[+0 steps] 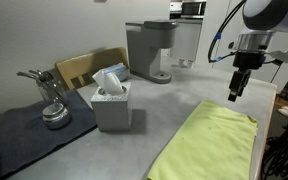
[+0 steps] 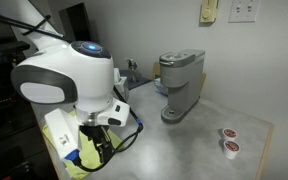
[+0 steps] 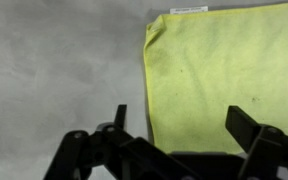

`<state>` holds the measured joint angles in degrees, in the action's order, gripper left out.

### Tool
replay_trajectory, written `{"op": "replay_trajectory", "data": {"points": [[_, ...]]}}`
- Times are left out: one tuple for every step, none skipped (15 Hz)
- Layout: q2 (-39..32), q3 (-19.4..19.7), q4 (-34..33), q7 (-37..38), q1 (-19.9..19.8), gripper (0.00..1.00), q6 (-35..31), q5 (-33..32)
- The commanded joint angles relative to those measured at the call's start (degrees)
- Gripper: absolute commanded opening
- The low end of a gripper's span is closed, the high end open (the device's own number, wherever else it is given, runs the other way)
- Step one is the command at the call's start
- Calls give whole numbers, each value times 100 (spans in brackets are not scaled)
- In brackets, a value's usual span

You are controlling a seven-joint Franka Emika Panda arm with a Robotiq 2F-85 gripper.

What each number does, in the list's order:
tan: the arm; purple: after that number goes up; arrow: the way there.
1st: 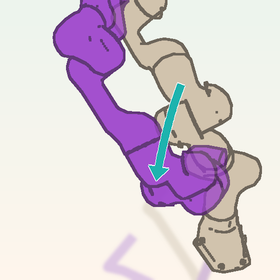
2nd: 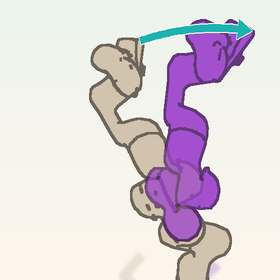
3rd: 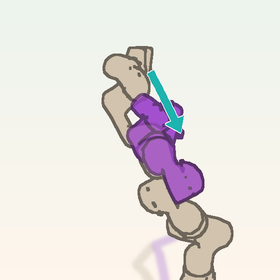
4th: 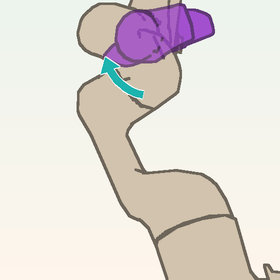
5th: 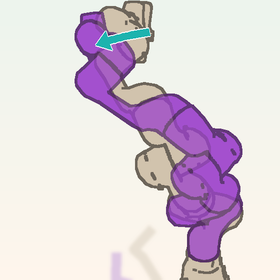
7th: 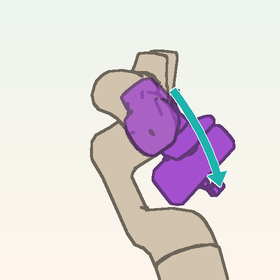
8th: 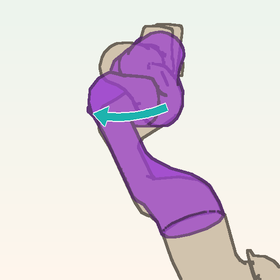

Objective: Fold the yellow towel in half

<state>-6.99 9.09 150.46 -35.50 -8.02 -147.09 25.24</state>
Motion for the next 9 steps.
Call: {"op": "replay_trajectory", "data": {"points": [[-222, -212, -128, -171, -189, 100, -124, 71], [-252, -249, -139, -203, -194, 100, -126, 94], [-293, -280, -156, -219, -205, 100, -112, 100], [-351, -315, -183, -270, -231, 100, -71, 112], [-400, -345, -205, -322, -258, 100, -30, 117], [-461, -368, -236, -424, -296, 100, 47, 74], [-517, -388, -258, -473, -323, 100, 58, 53], [-576, -411, -279, -525, -355, 100, 60, 27], [-627, -431, -297, -576, -391, 100, 63, -7]]}}
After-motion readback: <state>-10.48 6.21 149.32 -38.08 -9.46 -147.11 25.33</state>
